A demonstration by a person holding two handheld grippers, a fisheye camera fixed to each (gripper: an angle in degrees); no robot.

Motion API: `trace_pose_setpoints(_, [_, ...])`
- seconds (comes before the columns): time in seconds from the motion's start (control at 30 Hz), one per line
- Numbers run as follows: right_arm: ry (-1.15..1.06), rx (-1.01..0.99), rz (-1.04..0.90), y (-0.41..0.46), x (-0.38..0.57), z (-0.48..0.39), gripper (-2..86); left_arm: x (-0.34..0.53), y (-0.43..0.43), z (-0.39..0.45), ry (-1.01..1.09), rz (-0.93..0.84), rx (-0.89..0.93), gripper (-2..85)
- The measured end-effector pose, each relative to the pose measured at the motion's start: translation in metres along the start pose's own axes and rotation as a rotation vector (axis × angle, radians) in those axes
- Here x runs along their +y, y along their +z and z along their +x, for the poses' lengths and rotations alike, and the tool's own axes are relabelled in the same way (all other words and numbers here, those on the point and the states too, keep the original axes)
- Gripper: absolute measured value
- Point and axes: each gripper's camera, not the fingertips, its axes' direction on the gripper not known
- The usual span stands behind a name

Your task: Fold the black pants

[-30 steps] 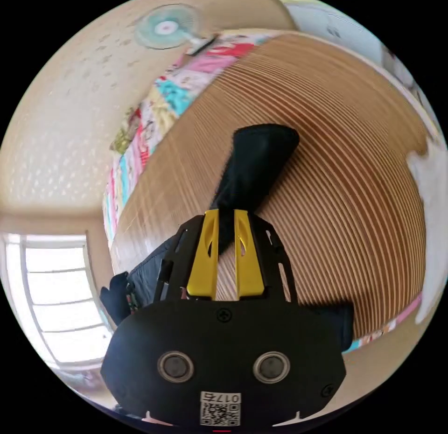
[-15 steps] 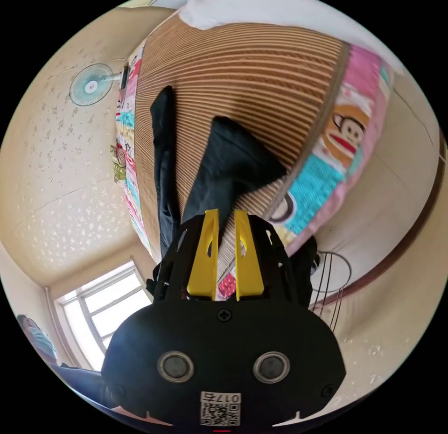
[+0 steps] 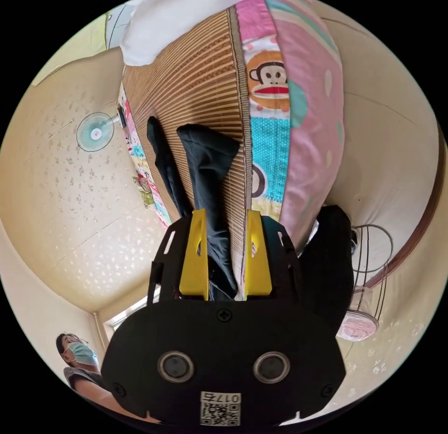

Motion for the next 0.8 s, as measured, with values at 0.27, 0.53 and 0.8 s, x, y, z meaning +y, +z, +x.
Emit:
trace_pose_setpoints(0.27, [-0.028,-0.095,0.030,0.022,-0.036,-0.005,11.3,0.074,-0.053,-0.065,-0.312,0.091,-0.211,0.7])
trace_pose_setpoints(0.53, [-0.166,-0.176,-0.130,0.041,-0.080,-0.068,3.6,0.069,-0.057,-0.068,-0.279,0.103,-0.114,1.6])
trace_pose_setpoints(0.8, [-0.233,0.483,0.118,-0.047,-0.041,-0.105,4.2,0.076,-0.051,-0.081,-0.291,0.085,-0.132,3.2])
